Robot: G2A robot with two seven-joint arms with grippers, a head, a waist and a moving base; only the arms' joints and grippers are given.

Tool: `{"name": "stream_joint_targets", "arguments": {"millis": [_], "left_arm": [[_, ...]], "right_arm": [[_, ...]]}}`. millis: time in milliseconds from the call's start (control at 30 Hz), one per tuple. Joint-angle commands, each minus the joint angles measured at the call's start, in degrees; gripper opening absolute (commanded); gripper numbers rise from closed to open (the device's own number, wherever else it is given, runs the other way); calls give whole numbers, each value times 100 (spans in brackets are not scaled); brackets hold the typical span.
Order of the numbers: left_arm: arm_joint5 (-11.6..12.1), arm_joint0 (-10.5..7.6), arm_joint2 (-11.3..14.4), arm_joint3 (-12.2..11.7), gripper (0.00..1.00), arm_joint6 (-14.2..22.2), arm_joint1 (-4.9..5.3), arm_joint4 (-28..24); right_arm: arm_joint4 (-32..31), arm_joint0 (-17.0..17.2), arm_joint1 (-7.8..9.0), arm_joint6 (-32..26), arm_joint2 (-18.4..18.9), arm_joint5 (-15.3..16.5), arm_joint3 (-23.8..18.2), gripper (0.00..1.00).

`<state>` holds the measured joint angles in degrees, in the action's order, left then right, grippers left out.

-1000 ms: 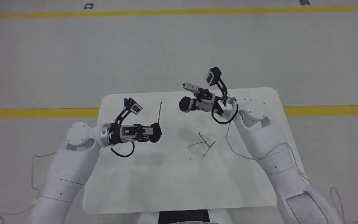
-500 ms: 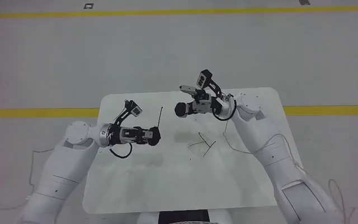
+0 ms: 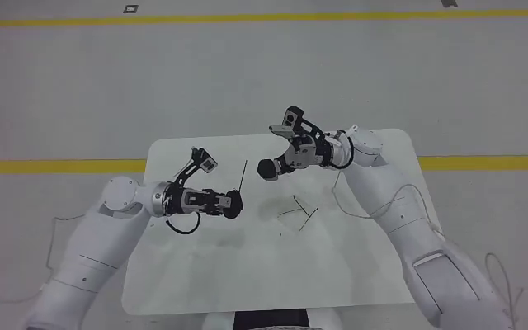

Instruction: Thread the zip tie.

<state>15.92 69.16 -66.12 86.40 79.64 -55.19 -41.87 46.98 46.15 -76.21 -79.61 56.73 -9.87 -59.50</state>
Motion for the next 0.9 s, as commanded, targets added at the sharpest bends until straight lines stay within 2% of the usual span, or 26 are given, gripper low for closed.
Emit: {"name": "stream_joint_targets", "arguments": {"millis": [0, 100, 167, 267, 367, 500, 767, 867], "left_arm": [[-3, 2, -5, -2, 0, 0, -1, 3], [-3, 2, -5, -2, 0, 0, -1, 3], [-29, 28, 42, 80, 0, -87, -5, 61], [-21, 25, 120, 175, 0, 0, 5, -95], [5, -12, 202, 194, 0, 0, 55, -183], [124, -88, 395, 281, 0, 0, 138, -159], [124, -88, 395, 281, 0, 0, 138, -159], [124, -88, 395, 281, 0, 0, 138, -159]], "right_arm": [[0, 0, 0, -4, 0, 0, 0, 100], [0, 0, 0, -4, 0, 0, 0, 100], [47, 108, 11, 19, 28, 31, -91, 100], [-71, 100, 64, -4, -9, -125, -140, 100], [125, 88, 111, -4, -149, -155, -278, 100], [236, 30, 171, -4, -365, -38, -395, 100], [236, 30, 171, -4, -365, -38, -395, 100], [-9, 80, 215, 97, -298, 45, -498, 100]]}}
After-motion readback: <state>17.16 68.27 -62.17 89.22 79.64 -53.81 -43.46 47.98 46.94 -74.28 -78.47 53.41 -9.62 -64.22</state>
